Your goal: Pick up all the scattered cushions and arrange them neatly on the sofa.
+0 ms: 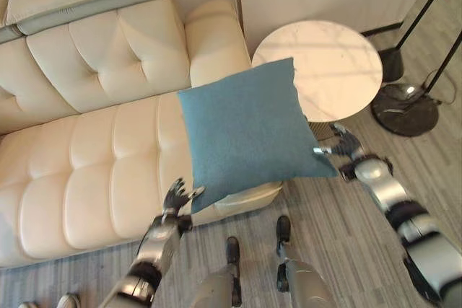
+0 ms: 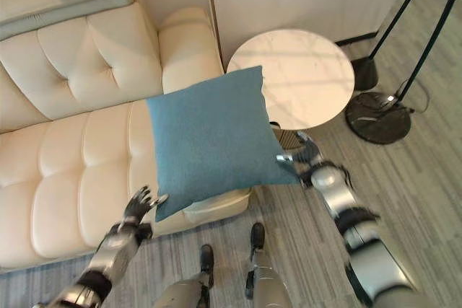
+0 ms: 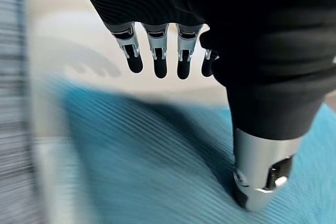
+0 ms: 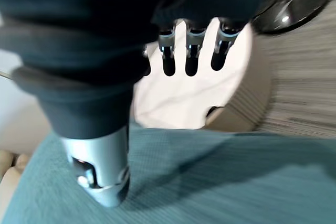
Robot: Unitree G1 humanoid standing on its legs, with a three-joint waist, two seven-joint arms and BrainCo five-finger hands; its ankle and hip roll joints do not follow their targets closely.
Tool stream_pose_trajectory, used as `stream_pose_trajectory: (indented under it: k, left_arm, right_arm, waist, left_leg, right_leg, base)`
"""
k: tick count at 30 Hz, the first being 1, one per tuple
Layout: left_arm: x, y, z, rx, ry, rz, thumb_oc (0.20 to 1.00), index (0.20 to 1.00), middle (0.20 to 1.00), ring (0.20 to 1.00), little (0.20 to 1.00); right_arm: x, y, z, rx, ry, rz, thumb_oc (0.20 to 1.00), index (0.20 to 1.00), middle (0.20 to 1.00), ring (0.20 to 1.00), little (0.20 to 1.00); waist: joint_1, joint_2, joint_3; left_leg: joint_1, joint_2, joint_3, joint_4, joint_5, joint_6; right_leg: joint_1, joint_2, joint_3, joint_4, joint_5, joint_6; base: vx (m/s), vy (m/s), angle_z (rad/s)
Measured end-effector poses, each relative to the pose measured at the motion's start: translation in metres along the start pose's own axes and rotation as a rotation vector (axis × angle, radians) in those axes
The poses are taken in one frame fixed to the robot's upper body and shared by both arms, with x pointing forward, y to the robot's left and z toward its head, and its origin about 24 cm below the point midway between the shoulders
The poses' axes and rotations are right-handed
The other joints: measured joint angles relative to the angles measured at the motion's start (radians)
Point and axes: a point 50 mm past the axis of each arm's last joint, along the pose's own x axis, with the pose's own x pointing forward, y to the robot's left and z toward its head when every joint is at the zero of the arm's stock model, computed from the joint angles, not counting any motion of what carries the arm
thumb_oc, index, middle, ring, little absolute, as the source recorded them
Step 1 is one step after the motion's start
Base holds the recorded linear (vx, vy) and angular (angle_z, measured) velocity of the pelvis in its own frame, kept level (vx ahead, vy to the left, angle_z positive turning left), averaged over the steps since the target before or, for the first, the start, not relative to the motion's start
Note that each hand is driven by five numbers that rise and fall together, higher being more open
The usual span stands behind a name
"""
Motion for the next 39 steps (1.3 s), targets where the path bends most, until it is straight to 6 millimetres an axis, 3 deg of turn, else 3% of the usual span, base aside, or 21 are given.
stream_pose_trajectory:
  k: [3,4,5,6,11,15,20,24,27,29,32,35,36,37,39]
  left_arm:
    - [0.018,-0.028,0.041,0.020,-0.067,-0.022,1.000,1.000,1.000,1.000,1.000]
    - [0.020,-0.032,0.048,0.005,-0.083,-0.028,1.000,1.000,1.000,1.000,1.000]
    - [0.019,-0.039,0.054,-0.010,-0.105,-0.040,0.235,0.235,0.235,0.235,0.235]
    - [0.018,-0.038,0.053,-0.014,-0.110,-0.034,0.200,0.200,0.200,0.200,0.200]
    - [0.006,-0.025,0.044,-0.029,-0.140,-0.038,0.200,0.200,0.200,0.200,0.200]
    - [-0.006,-0.020,0.035,-0.057,-0.154,-0.050,0.200,0.200,0.200,0.200,0.200]
    - [-0.036,-0.009,0.010,-0.129,-0.144,-0.064,0.200,0.200,0.200,0.200,0.200]
    - [-0.054,-0.008,0.013,-0.088,-0.192,-0.135,0.200,0.200,0.200,0.200,0.200]
    - [-0.078,0.000,0.009,-0.089,-0.225,-0.172,0.200,0.200,0.200,0.200,0.200]
    - [-0.083,0.002,0.005,-0.065,-0.221,-0.178,0.200,0.200,0.200,0.200,0.200]
    - [-0.098,0.010,0.005,-0.072,-0.237,-0.181,0.200,0.200,0.200,0.200,0.200]
    - [-0.094,0.015,0.008,-0.064,-0.249,-0.162,0.200,0.200,0.200,0.200,0.200]
    - [-0.094,0.016,0.012,-0.059,-0.262,-0.162,0.200,0.200,0.200,0.200,0.200]
    - [-0.095,0.014,0.019,-0.037,-0.296,-0.167,0.200,0.200,0.200,0.200,0.200]
    - [-0.095,0.016,0.025,-0.007,-0.320,-0.176,0.200,0.200,0.200,0.200,0.200]
  right_arm:
    - [0.014,0.015,0.042,-0.010,-0.068,0.011,1.000,1.000,1.000,1.000,1.000]
    - [0.014,0.018,0.049,-0.014,-0.094,0.022,0.859,0.859,0.859,0.859,0.859]
    - [0.013,0.024,0.053,-0.025,-0.107,0.020,0.200,0.200,0.200,0.200,0.200]
    - [0.011,0.024,0.055,-0.033,-0.129,0.020,0.200,0.200,0.200,0.200,0.200]
    - [-0.010,0.037,0.045,0.023,-0.211,0.064,0.200,0.200,0.200,0.200,0.200]
    - [-0.028,0.045,0.022,0.095,-0.193,0.095,0.200,0.200,0.200,0.200,0.200]
    - [-0.063,0.058,-0.023,0.253,-0.112,0.125,0.200,0.200,0.200,0.200,0.200]
    - [-0.092,0.048,-0.047,0.330,-0.085,0.123,0.200,0.200,0.200,0.200,0.200]
    - [-0.124,0.042,-0.049,0.381,-0.131,0.126,0.200,0.200,0.200,0.200,0.200]
    - [-0.132,0.043,-0.051,0.391,-0.140,0.131,0.200,0.200,0.200,0.200,0.200]
    - [-0.154,0.047,-0.046,0.489,-0.175,0.127,0.200,0.200,0.200,0.200,0.200]
    - [-0.154,0.052,-0.042,0.535,-0.202,0.129,0.200,0.200,0.200,0.200,0.200]
    - [-0.154,0.052,-0.041,0.545,-0.208,0.121,0.200,0.200,0.200,0.200,0.200]
    - [-0.153,0.048,-0.042,0.542,-0.213,0.107,0.200,0.200,0.200,0.200,0.200]
    - [-0.154,0.046,-0.043,0.525,-0.213,0.110,0.200,0.200,0.200,0.200,0.200]
  waist:
    - [-0.002,0.002,0.026]
    - [-0.003,0.003,0.035]
    - [-0.006,0.002,0.046]
    - [-0.012,-0.001,0.052]
    - [-0.031,-0.013,0.073]
    - [-0.031,-0.023,0.077]
    - [-0.047,-0.030,0.076]
    - [-0.058,-0.041,0.069]
    - [-0.079,-0.046,0.058]
    - [-0.086,-0.052,0.033]
    - [-0.097,-0.085,-0.001]
    - [-0.101,-0.117,-0.021]
    - [-0.101,-0.114,-0.020]
    - [-0.102,-0.086,-0.017]
    - [-0.081,-0.087,-0.021]
  left_leg:
    - [-0.006,0.005,0.000,-0.010,0.009,-0.011]
    - [-0.005,0.006,0.000,-0.011,0.010,-0.012]
    - [-0.006,0.006,-0.001,-0.015,0.017,-0.003]
    - [-0.001,0.005,-0.002,-0.027,0.022,0.000]
    - [0.036,0.001,0.012,-0.029,0.021,0.000]
    - [0.080,0.000,0.036,-0.030,0.009,0.010]
    - [0.158,-0.005,0.071,-0.032,-0.018,0.023]
    - [0.196,-0.007,0.084,-0.036,-0.035,0.029]
    - [0.231,-0.009,0.090,-0.036,-0.039,0.035]
    - [0.236,-0.013,0.099,-0.036,-0.042,0.039]
    - [0.242,-0.024,0.141,-0.029,-0.045,0.044]
    - [0.235,-0.032,0.176,-0.024,-0.046,0.059]
    - [0.226,-0.021,0.182,-0.022,-0.030,0.086]
    - [0.205,0.017,0.173,-0.014,-0.019,0.083]
    - [0.185,0.045,0.147,0.027,-0.014,0.082]
  right_leg:
    - [-0.009,0.003,-0.006,0.000,0.002,-0.002]
    - [-0.009,0.003,-0.007,0.000,0.003,-0.003]
    - [-0.009,0.002,-0.016,0.000,0.002,-0.005]
    - [-0.008,0.001,-0.021,0.000,0.004,-0.008]
    - [0.031,-0.002,-0.019,0.000,0.013,-0.025]
    - [0.070,0.000,0.001,0.000,0.007,-0.023]
    - [0.135,-0.002,0.032,-0.001,-0.019,0.001]
    - [0.170,-0.002,0.042,-0.001,-0.025,-0.003]
    - [0.196,0.001,0.058,-0.001,-0.030,-0.001]
    - [0.197,0.001,0.071,-0.001,-0.030,-0.001]
    - [0.178,0.003,0.112,0.014,0.002,0.001]
    - [0.157,-0.008,0.140,0.031,-0.002,0.055]
    - [0.153,-0.011,0.139,0.040,-0.028,0.097]
    - [0.070,0.015,0.131,0.230,-0.143,0.087]
    - [0.046,0.020,0.145,0.550,-0.295,0.102]
  base:
    - [-0.01,-0.006,0.02]
    - [0.01,-0.017,0.05]
    - [0.04,0.010,0.08]
    - [0.04,0.017,0.10]
    - [0.03,0.039,0.01]
    - [0.05,0.057,-0.08]
    - [0.12,0.089,-0.17]
    - [0.09,0.115,-0.08]
    - [0.03,0.066,-0.14]
    - [-0.06,0.157,-0.24]
    - [-0.20,0.101,-0.34]
    - [-0.34,0.040,-0.32]
    - [-0.23,-0.011,-0.03]
    - [-0.21,-0.065,0.14]
    - [-0.21,-0.113,0.37]
